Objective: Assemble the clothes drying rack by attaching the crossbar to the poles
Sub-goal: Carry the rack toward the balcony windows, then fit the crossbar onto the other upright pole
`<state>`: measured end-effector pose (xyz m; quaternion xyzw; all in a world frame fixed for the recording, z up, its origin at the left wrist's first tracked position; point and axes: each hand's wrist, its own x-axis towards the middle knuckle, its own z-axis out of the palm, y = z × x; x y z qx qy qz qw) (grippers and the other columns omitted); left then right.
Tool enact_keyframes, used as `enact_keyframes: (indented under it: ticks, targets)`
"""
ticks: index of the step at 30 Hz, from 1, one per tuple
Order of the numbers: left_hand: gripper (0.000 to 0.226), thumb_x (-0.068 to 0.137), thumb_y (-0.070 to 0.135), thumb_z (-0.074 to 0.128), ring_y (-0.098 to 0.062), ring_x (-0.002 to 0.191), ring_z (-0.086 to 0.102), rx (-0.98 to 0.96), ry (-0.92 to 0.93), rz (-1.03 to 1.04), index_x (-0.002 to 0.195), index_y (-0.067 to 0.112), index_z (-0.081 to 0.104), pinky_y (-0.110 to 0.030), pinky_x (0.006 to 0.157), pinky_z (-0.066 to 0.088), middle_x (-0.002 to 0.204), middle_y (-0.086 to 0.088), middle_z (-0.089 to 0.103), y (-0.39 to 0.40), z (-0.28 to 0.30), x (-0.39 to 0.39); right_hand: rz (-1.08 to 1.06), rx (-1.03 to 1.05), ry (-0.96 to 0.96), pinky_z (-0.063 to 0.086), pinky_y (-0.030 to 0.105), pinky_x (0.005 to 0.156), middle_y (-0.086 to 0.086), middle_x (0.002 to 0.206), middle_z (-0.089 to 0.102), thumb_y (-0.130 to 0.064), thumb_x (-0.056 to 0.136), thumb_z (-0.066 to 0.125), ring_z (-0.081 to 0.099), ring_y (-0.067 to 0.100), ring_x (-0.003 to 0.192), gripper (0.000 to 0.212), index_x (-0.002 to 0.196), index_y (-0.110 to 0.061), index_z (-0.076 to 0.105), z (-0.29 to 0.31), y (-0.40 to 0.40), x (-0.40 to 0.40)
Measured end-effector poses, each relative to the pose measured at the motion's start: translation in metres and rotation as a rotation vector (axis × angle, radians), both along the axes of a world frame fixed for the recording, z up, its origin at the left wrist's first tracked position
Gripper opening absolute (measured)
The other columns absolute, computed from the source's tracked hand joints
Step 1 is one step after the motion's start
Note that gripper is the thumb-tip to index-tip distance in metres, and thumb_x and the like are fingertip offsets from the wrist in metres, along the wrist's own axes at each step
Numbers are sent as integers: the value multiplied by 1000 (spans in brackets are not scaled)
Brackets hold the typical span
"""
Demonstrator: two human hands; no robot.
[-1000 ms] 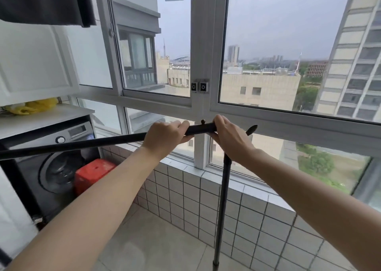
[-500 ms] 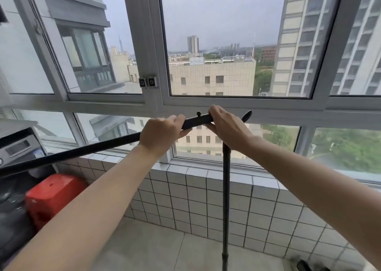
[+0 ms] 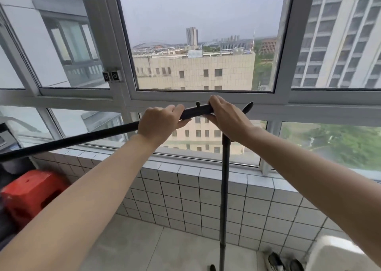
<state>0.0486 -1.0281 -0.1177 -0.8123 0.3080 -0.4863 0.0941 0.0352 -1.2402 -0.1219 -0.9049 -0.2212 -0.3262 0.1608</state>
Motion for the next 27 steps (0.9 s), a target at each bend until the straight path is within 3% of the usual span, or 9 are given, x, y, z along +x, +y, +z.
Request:
enact_keyframes:
  ticks: [11,15,27]
  targets:
    - [36,92,42,54,-28,43,58,6,41,-58,83,7,58,-32,40,47,59,-6,59,-142,0,18,-74,66,-44,52,46,54,13,91,55,-27,94,54,53,28,64,23,93,-6,44,-6,-136,12]
    - [34,87,43,62,-25,38,56,8,5,-74,80,9,60,-27,36,42,55,-4,58,-179,0,26,-86,86,-49,53,46,60,15,92,55,-19,94,55,54,27,66,17,91,-6,45,-9,-172,19]
    - [31,84,41,65,-20,36,53,-18,-28,-137,80,11,62,-22,33,37,53,-2,56,-219,-2,45,-101,104,-100,54,42,67,15,91,54,-9,91,58,51,23,72,14,90,-7,45,-15,-211,27]
